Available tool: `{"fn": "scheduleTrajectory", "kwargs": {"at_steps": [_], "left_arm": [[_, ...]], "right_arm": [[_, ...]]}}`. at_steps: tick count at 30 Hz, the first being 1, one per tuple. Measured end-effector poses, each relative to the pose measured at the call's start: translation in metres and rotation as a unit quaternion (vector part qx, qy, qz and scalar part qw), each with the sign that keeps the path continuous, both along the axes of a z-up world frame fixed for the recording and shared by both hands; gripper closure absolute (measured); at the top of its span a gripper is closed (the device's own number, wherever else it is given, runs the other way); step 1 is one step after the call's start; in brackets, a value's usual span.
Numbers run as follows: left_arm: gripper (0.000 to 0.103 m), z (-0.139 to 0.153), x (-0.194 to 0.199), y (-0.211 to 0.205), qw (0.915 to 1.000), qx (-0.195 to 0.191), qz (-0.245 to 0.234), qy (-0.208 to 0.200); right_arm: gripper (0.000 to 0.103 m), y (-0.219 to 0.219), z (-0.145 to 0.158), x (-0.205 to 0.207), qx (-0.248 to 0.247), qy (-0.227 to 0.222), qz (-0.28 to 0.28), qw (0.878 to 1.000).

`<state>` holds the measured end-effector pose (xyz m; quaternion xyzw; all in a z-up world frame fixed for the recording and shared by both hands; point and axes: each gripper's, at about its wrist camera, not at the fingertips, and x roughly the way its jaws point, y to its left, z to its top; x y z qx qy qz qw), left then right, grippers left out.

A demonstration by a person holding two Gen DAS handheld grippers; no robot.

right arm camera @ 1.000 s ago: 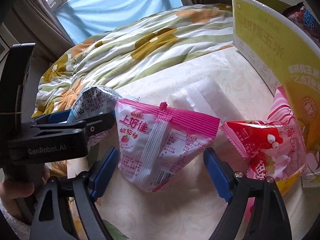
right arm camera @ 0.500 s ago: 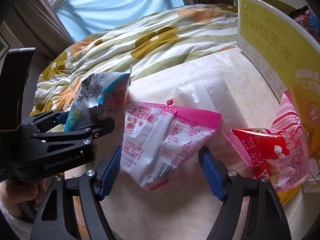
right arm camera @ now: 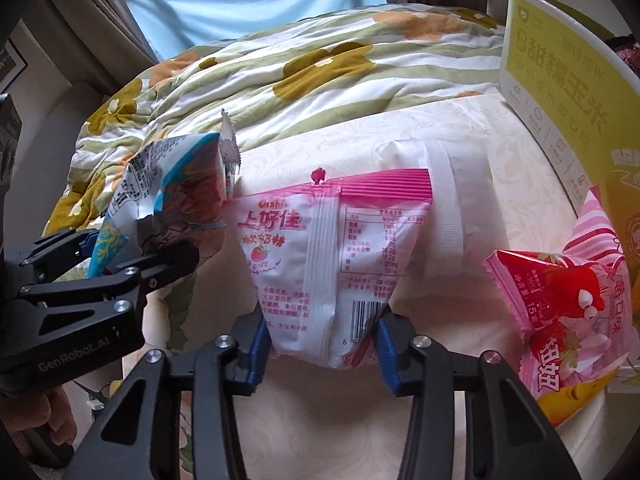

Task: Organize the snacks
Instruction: 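Grasp the blue snowman bag with the left gripper while the right grasps the pink bag, then carry both bags into the cardboard box and open both grippers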

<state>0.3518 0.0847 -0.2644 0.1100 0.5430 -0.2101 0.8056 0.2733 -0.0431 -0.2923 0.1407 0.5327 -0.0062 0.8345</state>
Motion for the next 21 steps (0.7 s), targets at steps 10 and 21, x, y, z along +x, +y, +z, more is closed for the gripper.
{"fn": "scheduleTrajectory", "kwargs": {"at_steps": [10, 21], "left_arm": [[0.048, 0.024, -0.015, 0.019, 0.9991, -0.022, 0.033, -0.014], [0.048, 0.12, -0.044, -0.009, 0.9948, -0.044, 0.043, -0.081]], "right_arm": [[0.071, -0.004, 0.023, -0.007, -0.001, -0.041, 0.005, 0.999], [0.071, -0.029, 0.105, -0.035, 0.006, -0.111, 0.02, 0.994]]}}
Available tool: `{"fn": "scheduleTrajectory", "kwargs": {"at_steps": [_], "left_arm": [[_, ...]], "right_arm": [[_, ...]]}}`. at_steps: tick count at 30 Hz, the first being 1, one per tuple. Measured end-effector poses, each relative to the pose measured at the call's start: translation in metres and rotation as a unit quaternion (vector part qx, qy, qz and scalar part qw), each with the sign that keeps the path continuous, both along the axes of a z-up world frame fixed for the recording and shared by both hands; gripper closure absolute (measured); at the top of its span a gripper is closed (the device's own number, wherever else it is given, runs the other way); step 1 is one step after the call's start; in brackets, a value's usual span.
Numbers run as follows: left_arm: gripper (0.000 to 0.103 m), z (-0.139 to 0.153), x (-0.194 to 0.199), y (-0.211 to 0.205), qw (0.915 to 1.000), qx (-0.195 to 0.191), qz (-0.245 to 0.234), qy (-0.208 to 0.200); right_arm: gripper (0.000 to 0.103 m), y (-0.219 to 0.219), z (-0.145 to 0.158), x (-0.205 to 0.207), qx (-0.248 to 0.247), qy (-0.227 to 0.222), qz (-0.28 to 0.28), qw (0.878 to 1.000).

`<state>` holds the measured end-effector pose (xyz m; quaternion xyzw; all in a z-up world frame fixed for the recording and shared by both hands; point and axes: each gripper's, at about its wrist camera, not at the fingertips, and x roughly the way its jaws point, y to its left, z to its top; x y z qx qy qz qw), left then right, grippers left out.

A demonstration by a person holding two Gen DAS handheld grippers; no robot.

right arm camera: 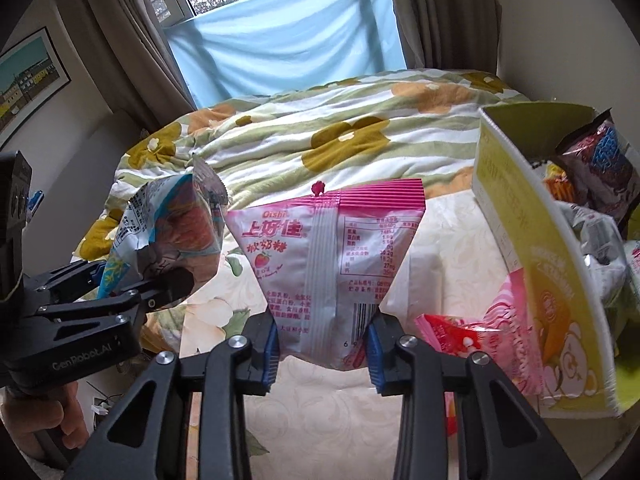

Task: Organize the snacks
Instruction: 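Carry both bags into the cardboard box and open both grippers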

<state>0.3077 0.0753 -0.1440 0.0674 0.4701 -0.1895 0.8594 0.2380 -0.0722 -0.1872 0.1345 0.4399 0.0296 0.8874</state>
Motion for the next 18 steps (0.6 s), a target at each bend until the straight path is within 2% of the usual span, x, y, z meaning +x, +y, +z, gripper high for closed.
{"fn": "scheduleTrajectory", "kwargs": {"at_steps": [4, 9, 13, 18], "left_arm": [[0.048, 0.034, -0.014, -0.03, 0.9996, -0.024, 0.005, -0.012], [0.048, 0.068, -0.035, -0.089, 0.9986, -0.042, 0.007, -0.033], [0.048, 0.085, -0.05, -0.146, 0.9973, -0.058, 0.001, -0.045], [0.048, 0.085, -0.061, -0.228, 0.9968, -0.067, -0.013, -0.042]], "right_arm": [[0.071, -0.029, 0.033, -0.016, 0.002, -0.026, 0.003, 1.0], [0.071, -0.082, 0.065, -0.039, 0.013, -0.045, 0.008, 0.999], [0.071, -0.137, 0.087, -0.059, 0.002, -0.055, 0.01, 0.998], [0.071, -0.209, 0.1, -0.074, -0.017, -0.06, 0.0, 0.998]]}}
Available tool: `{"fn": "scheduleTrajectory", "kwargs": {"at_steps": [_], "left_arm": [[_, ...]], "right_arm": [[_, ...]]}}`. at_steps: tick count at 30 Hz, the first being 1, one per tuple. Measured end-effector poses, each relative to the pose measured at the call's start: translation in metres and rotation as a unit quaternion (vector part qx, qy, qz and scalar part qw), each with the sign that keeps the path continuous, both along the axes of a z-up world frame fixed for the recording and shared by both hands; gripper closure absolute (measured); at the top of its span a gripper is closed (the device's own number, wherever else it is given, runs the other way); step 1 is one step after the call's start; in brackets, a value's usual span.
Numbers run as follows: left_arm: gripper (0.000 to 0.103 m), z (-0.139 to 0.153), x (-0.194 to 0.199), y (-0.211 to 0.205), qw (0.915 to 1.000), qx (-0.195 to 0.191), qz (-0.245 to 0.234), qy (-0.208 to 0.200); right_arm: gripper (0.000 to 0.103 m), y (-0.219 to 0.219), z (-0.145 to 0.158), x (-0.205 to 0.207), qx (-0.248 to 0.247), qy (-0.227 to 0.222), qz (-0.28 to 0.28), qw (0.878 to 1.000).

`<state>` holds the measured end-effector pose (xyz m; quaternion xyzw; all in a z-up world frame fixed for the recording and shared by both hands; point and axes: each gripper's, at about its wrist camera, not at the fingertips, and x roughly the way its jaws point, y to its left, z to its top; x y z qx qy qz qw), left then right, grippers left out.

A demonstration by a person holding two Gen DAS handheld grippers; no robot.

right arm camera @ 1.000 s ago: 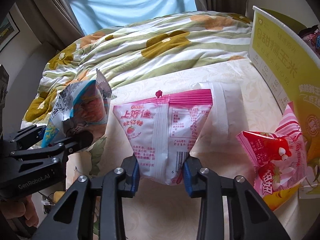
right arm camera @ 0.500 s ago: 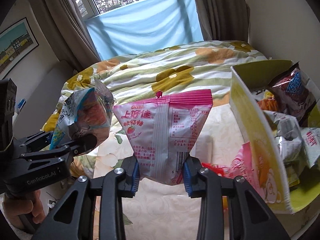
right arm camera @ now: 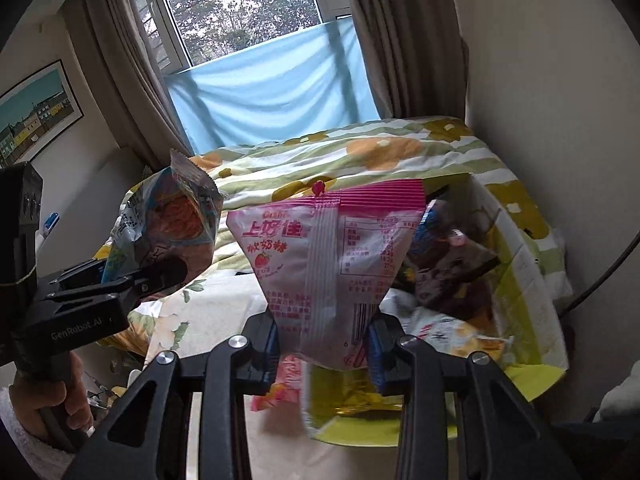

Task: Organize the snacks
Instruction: 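Carry both bags into the cardboard box and open both grippers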

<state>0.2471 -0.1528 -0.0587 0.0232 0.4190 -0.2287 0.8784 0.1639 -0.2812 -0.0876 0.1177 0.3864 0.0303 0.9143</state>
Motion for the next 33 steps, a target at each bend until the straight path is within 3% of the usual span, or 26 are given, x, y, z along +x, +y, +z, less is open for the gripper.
{"fn": "scheduleTrajectory", "kwargs": {"at_steps": [6, 10, 12, 13, 14, 31, 32, 33], "left_arm": [[0.048, -0.022, -0.005, -0.088, 0.9997, -0.012, -0.004, 0.019], [0.044, -0.042, -0.004, -0.118, 0.999, -0.011, 0.015, 0.04], [0.033, -0.05, -0.004, -0.128, 0.9984, -0.008, 0.028, 0.049], [0.013, -0.054, -0.003, -0.131, 0.998, -0.005, 0.035, 0.053], [0.0, -0.056, -0.004, -0.132, 0.9976, -0.002, 0.045, 0.052], [0.0, -0.036, -0.042, -0.087, 0.9914, 0.033, 0.12, 0.04], [0.0, -0.034, -0.044, -0.085, 0.9909, 0.036, 0.124, 0.038], [0.0, -0.034, -0.046, -0.084, 0.9903, 0.038, 0.128, 0.037]], "right_arm": [[0.071, -0.074, 0.002, -0.011, -0.008, -0.003, -0.014, 1.0], [0.071, -0.105, -0.001, -0.011, -0.012, 0.002, -0.009, 1.0], [0.071, -0.117, -0.004, -0.011, -0.01, 0.008, -0.004, 1.0], [0.07, -0.122, -0.004, -0.013, -0.009, 0.01, -0.002, 1.0], [0.071, -0.125, -0.006, -0.013, -0.008, 0.013, 0.002, 1.0], [0.07, -0.156, -0.022, 0.008, 0.027, 0.049, 0.072, 0.996], [0.068, -0.155, -0.024, 0.012, 0.027, 0.057, 0.075, 0.995], [0.058, -0.153, -0.026, 0.017, 0.027, 0.066, 0.08, 0.994]]}}
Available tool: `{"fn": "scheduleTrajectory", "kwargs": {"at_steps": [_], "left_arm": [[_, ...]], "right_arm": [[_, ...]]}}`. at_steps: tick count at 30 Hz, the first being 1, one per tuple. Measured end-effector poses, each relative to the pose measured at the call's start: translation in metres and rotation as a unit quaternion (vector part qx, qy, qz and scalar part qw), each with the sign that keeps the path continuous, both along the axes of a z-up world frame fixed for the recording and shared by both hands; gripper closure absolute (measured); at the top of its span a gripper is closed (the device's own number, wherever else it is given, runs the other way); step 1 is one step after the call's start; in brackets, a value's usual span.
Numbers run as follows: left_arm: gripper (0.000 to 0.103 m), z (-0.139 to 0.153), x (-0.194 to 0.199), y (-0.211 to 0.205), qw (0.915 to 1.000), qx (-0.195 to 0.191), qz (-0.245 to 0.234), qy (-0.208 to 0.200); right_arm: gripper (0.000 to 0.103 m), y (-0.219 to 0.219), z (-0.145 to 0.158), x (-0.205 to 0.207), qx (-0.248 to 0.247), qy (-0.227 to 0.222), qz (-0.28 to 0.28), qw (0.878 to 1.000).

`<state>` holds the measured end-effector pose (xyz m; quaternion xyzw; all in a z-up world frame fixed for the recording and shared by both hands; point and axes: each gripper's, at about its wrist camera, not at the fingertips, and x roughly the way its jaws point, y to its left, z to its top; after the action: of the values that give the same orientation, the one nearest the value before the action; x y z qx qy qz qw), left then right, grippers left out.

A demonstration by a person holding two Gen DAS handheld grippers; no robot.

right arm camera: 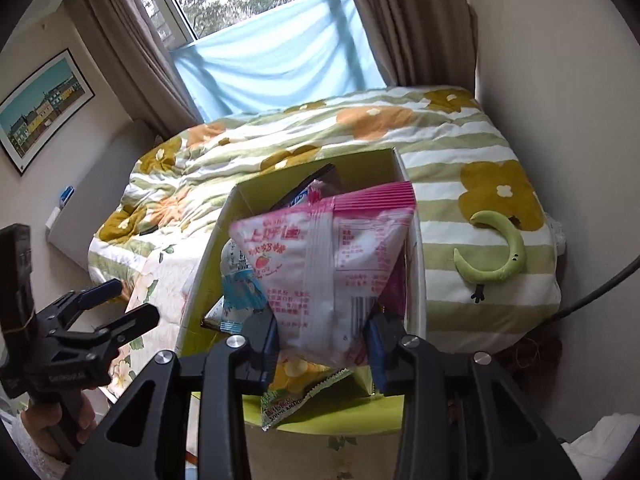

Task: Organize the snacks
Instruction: 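Carry both bags into the cardboard box and open both grippers, then move both tools back over the remaining white packet and pink marshmallow bag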

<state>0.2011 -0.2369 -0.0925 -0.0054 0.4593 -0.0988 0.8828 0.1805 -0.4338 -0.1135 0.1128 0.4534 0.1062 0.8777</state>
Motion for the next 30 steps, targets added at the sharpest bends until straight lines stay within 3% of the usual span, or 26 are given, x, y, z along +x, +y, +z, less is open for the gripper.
{"fn": "scheduleTrajectory", "kwargs": {"at_steps": [1, 3, 5, 14, 22, 30], "left_arm": [[0.0, 0.0, -0.003, 0.003, 1.0, 0.003, 0.004, 0.0], [0.0, -0.003, -0.008, 0.009, 0.9999, 0.01, 0.012, 0.002], [0.0, -0.006, -0.015, 0.017, 0.9996, 0.013, 0.022, 0.007], [0.0, -0.024, -0.043, 0.042, 0.999, 0.011, 0.04, 0.019], [0.0, -0.008, -0.063, 0.073, 0.9979, 0.018, 0.061, -0.01], [0.0, 0.006, -0.069, 0.124, 0.9955, 0.025, 0.087, -0.027]], "right_arm": [[0.052, 0.001, -0.002, 0.002, 0.0, 0.005, 0.002, 1.0], [0.016, 0.002, -0.005, 0.001, 0.001, 0.003, -0.003, 1.0], [0.006, 0.002, -0.007, -0.004, 0.004, -0.005, -0.008, 1.0], [0.006, 0.012, -0.01, -0.029, -0.023, -0.034, -0.007, 0.999], [0.006, 0.031, 0.003, -0.041, -0.025, -0.043, 0.013, 0.999], [0.006, 0.077, 0.015, -0.05, -0.012, -0.07, 0.023, 0.997]]}}
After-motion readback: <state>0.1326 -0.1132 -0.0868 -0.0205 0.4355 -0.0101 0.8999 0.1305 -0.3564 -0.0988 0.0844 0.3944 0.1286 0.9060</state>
